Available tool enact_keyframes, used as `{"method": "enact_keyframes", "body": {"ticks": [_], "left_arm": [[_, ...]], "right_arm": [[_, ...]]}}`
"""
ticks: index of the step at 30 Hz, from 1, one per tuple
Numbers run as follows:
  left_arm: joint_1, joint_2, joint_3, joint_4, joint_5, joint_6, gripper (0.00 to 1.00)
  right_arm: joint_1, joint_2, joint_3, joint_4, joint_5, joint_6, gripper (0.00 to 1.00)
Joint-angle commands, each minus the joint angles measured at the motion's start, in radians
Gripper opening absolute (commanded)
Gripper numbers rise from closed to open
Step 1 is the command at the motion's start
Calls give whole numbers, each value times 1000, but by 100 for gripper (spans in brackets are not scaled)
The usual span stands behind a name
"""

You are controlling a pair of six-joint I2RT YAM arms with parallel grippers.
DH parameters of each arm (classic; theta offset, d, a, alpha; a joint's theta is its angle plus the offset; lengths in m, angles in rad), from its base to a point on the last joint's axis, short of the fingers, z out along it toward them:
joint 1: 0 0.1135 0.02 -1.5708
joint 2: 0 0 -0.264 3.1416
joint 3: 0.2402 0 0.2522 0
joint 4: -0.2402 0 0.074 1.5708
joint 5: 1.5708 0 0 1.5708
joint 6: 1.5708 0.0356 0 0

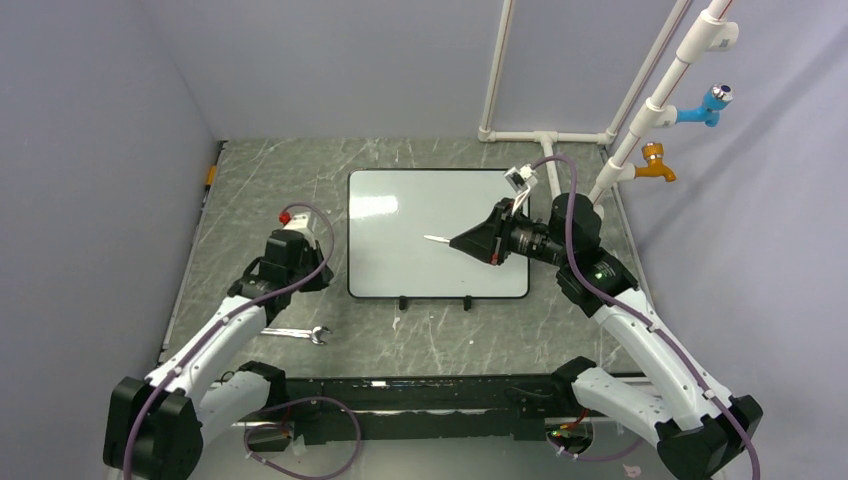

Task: Write a sentence on the whiteboard
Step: Place the pen cap at the center of the board.

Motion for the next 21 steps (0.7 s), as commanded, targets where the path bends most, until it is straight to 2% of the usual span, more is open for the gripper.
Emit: {"method": "enact_keyframes", "body": {"ticks": [1,5,9,13,21], "left_arm": [[-33,30,-37,65,-106,-26,0],[-56,42,-76,76,-150,-64,0],[-73,51,-105,80,-185,-110,5],[-117,62,-106,63,-247,-146,12],[-142,74,-129,82,-254,-173,26]], "right_arm": [[-3,-27,-1,-20,30,-30,0],[-4,-27,-8,-19,28,-30,0],[-3,-24,-15,-15,28,-31,0],[-3,-19,-19,-12,28,-32,0],[-3,-33,-15,-46,41,-47,0]]}}
